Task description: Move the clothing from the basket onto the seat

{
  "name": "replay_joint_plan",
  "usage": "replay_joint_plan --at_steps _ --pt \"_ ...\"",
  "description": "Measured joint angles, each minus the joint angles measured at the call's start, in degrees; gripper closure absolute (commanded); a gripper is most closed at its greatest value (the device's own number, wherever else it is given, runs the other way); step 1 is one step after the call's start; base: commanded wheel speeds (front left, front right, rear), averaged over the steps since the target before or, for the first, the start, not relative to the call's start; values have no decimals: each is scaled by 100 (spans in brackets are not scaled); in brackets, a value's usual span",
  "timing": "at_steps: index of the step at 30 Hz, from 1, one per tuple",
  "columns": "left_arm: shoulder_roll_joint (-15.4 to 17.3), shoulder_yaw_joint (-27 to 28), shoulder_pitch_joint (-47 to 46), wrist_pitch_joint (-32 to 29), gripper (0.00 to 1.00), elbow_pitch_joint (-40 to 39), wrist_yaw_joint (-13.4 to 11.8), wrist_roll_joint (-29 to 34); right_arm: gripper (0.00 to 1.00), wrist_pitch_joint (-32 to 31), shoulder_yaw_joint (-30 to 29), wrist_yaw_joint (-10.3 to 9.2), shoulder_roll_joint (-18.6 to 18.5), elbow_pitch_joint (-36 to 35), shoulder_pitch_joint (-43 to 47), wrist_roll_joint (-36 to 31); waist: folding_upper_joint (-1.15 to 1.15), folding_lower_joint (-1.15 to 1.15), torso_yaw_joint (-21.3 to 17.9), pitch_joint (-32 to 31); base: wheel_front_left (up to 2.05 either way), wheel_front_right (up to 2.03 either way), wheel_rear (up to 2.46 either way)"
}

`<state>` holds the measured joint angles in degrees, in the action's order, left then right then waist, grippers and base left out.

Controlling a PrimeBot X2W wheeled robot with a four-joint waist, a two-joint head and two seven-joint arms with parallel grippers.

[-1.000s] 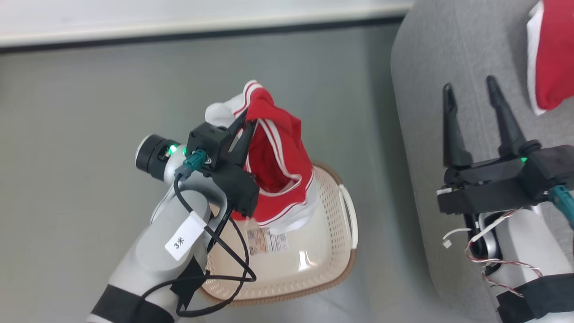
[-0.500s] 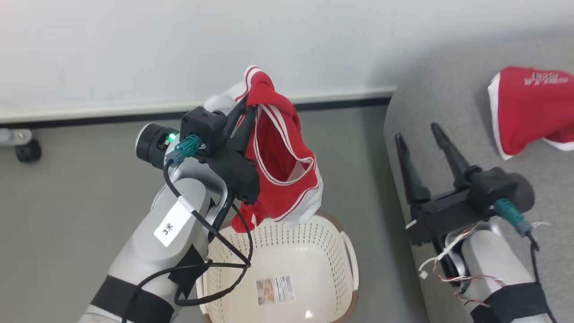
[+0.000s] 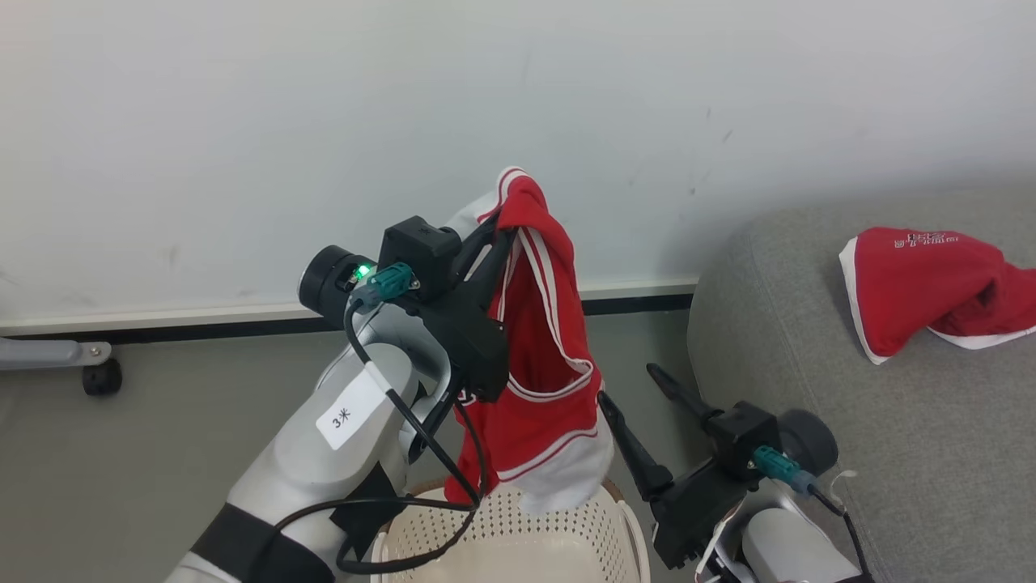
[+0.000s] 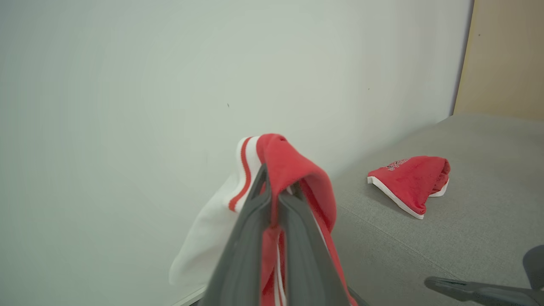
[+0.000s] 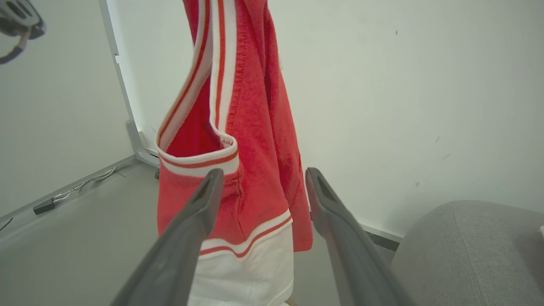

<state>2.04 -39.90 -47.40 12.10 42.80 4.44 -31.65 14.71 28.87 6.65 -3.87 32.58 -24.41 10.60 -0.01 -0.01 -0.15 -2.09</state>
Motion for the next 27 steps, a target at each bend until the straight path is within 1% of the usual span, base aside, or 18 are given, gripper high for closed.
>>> replay_joint_plan --at_steps 5,9,15,22,27 --pt "0 -286 16 -93 100 -182 -88 -118 0 0 256 24 13 301 14 1 0 0 80 -205 0 0 0" --pt "2 -517 46 -159 100 -370 -159 -331 0 -1 478 43 18 553 -42 35 0 1 214 -315 0 0 0" --pt "7 -826 63 -283 100 -638 -299 -476 0 -1 859 47 27 844 -222 96 1 1 393 -424 0 0 0" --pt "15 -1038 64 -392 100 -845 -427 -713 0 -1 1636 49 31 824 -499 439 1 1 536 -492 0 0 0" --pt "16 -1155 58 -434 100 -962 -506 -811 0 0 1918 49 32 867 -748 719 1 1 600 -495 0 0 0"
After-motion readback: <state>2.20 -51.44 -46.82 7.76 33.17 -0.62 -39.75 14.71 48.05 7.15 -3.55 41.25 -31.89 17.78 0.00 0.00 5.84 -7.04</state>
